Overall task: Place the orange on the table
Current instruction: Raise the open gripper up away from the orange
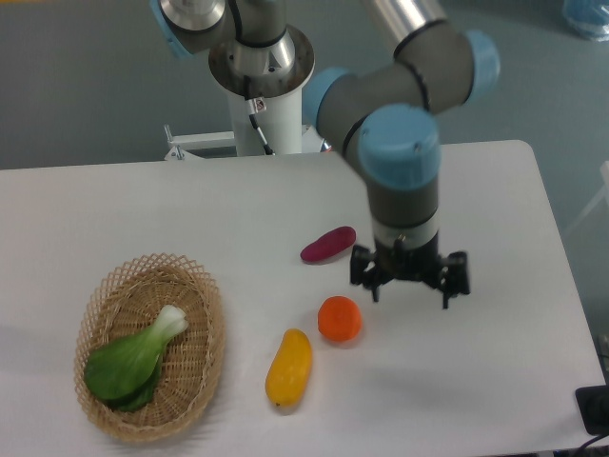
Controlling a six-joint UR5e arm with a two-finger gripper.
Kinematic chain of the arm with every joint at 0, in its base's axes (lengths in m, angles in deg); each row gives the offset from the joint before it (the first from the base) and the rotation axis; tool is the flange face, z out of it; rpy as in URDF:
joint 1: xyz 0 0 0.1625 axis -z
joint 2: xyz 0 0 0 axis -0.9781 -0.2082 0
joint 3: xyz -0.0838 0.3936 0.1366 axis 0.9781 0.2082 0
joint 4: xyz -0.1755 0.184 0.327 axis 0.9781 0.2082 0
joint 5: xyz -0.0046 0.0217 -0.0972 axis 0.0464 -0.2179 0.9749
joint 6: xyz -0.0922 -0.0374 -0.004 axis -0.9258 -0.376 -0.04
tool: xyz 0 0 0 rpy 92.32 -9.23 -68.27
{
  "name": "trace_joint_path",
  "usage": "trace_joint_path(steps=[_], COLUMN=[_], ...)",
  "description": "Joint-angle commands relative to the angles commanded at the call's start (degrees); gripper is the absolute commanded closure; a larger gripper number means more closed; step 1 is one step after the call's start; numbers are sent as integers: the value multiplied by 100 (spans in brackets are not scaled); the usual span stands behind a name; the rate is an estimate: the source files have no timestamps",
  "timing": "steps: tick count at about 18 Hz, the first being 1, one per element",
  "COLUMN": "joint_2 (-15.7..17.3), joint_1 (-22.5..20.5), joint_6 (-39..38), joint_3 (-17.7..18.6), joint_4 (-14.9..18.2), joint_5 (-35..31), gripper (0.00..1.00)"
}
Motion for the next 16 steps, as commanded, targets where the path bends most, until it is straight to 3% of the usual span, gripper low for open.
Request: trace_joint_path(steps=[3,6,10,16], joint_2=[167,316,326,326], joint_1=[-290,-676,-905,-1029], joint_6=[484,1441,2040,2243], joint_3=[0,0,9,0], joint_4=[44,412,536,572], joint_5=[456,632,668,677], gripper=[0,0,0,0])
